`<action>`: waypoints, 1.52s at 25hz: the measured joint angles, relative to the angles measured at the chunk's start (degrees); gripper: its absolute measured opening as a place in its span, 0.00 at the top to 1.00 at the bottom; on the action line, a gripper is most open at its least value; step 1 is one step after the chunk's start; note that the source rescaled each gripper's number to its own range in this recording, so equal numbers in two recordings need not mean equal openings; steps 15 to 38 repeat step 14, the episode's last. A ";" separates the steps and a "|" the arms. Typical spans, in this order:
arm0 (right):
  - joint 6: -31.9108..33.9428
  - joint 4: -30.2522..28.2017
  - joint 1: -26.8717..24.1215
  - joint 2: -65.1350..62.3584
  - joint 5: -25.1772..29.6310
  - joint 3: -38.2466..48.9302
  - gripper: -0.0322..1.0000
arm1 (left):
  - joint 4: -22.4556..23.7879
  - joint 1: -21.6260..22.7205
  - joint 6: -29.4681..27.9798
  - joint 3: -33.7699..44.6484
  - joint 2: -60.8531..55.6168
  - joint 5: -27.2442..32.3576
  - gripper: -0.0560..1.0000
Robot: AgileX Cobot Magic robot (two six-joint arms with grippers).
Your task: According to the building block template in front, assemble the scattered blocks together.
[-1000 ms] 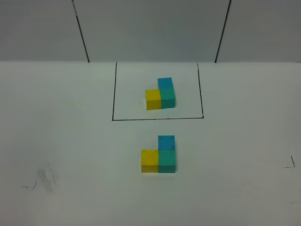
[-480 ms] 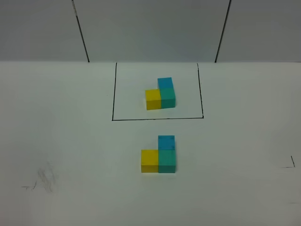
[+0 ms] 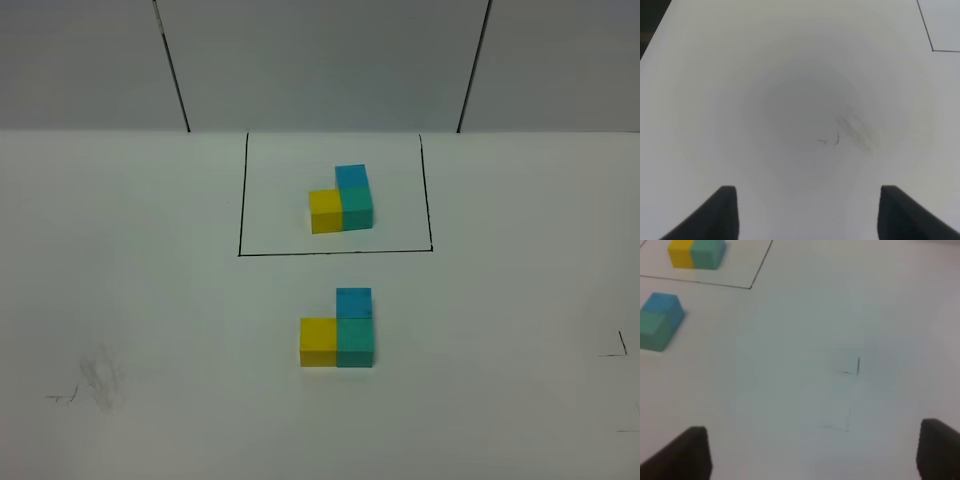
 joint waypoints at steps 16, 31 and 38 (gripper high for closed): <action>0.17 -0.80 0.00 0.00 0.04 0.17 0.19 | 0.00 0.00 0.00 0.00 0.00 0.00 0.60; 0.17 -0.80 0.00 0.00 0.04 0.17 0.19 | 0.00 0.00 0.00 0.00 0.00 0.00 0.60; 0.17 -0.80 0.00 0.00 0.04 0.17 0.19 | 0.00 0.00 0.00 0.00 0.00 0.00 0.60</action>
